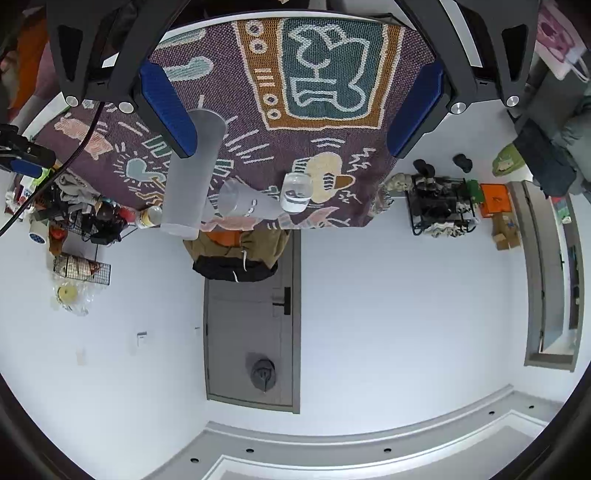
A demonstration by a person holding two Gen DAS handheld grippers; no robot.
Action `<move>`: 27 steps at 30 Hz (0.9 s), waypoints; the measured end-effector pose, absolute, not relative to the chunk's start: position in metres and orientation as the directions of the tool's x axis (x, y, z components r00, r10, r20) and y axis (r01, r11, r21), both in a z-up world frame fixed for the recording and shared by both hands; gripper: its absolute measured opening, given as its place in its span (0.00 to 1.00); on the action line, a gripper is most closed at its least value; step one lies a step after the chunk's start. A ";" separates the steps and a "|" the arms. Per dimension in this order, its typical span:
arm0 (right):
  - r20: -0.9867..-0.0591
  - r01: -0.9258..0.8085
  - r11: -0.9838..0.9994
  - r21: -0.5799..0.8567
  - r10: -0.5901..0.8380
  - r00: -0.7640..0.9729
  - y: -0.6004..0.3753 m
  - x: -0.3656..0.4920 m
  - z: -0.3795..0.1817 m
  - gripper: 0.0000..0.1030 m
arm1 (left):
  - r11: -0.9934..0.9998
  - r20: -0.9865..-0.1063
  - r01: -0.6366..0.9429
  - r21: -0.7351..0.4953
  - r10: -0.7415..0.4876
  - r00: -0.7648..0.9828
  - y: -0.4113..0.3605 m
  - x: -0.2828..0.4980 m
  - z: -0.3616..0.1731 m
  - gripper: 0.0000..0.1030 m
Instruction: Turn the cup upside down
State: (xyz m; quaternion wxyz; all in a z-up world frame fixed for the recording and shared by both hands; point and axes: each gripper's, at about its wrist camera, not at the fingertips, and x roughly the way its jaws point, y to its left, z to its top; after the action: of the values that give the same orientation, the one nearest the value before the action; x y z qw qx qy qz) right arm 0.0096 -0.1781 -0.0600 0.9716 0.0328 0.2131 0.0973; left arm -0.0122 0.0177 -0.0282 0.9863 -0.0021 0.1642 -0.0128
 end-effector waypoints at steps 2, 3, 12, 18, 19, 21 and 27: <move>-0.407 -0.176 0.979 0.102 0.202 0.891 -0.178 0.009 -0.060 1.00 | 1.000 -0.328 0.028 -0.005 -0.028 0.944 0.016 -0.012 -0.029 1.00; -0.408 -0.175 0.979 0.103 0.202 0.890 -0.178 0.009 -0.060 1.00 | 1.000 -0.327 0.030 -0.004 -0.030 0.945 0.016 -0.013 -0.029 1.00; -0.412 -0.179 0.978 0.105 0.207 0.887 -0.176 0.010 -0.061 1.00 | 0.999 -0.328 0.036 -0.009 -0.037 0.944 0.016 -0.015 -0.030 1.00; -0.411 -0.175 0.979 0.103 0.202 0.889 -0.176 0.011 -0.060 1.00 | 0.999 -0.317 0.031 -0.014 -0.033 0.948 0.017 -0.016 -0.029 1.00; -0.411 -0.173 0.979 0.104 0.201 0.889 -0.177 0.011 -0.060 1.00 | 0.999 -0.318 0.032 -0.014 -0.035 0.948 0.017 -0.017 -0.029 1.00; -0.408 -0.171 0.980 0.103 0.198 0.891 -0.177 0.011 -0.060 1.00 | 0.999 -0.318 0.034 -0.017 -0.037 0.947 0.017 -0.017 -0.028 1.00; -0.407 -0.170 0.980 0.100 0.196 0.892 -0.179 0.011 -0.059 1.00 | 0.999 -0.324 0.035 -0.021 -0.040 0.945 0.018 -0.016 -0.028 1.00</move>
State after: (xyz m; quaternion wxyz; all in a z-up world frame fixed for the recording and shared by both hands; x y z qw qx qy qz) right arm 0.0105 -0.1788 -0.0594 0.9722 0.0307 0.2123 0.0940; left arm -0.0159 0.0179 -0.0276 0.9862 -0.0075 0.1642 -0.0189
